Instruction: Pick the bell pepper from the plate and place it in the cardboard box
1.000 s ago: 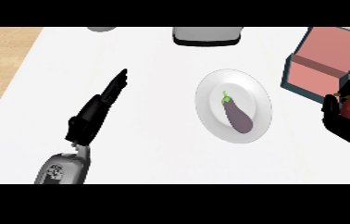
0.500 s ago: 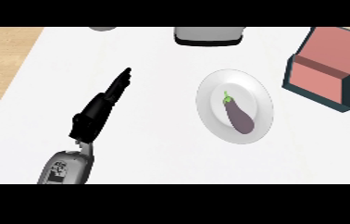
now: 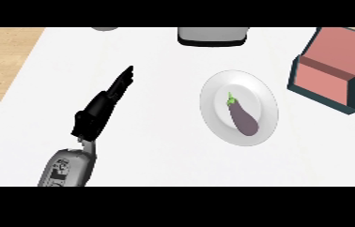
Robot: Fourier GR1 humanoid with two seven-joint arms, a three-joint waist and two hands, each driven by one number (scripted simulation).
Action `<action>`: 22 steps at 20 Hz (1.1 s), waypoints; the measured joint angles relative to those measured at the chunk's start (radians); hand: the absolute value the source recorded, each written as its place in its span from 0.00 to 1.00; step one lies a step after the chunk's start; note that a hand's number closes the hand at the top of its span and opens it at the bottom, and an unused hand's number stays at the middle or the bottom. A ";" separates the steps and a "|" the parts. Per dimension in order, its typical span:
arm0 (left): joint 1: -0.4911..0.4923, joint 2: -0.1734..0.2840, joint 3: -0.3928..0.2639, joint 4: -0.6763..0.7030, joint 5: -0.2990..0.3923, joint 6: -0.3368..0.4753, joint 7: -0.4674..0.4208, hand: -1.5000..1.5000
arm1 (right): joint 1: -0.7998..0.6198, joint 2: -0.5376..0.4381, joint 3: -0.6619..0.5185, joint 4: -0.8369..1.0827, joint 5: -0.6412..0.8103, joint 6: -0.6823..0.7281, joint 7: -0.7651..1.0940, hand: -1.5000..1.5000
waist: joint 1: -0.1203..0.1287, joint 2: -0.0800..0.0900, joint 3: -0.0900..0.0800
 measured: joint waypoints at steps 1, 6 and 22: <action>0.007 -0.002 -0.007 -0.009 -0.007 0.002 0.002 0.50 | -0.018 -0.004 0.002 0.049 0.011 -0.024 -0.013 1.00 | 0.002 0.000 0.000; 0.019 0.004 0.005 -0.007 -0.004 -0.006 -0.009 0.50 | -0.087 -0.032 0.016 0.246 0.063 -0.117 -0.065 1.00 | 0.004 0.001 0.000; 0.015 -0.007 -0.002 -0.011 -0.012 -0.018 -0.013 0.50 | -0.262 -0.073 -0.063 0.946 0.075 -0.364 -0.275 0.00 | 0.023 0.011 0.002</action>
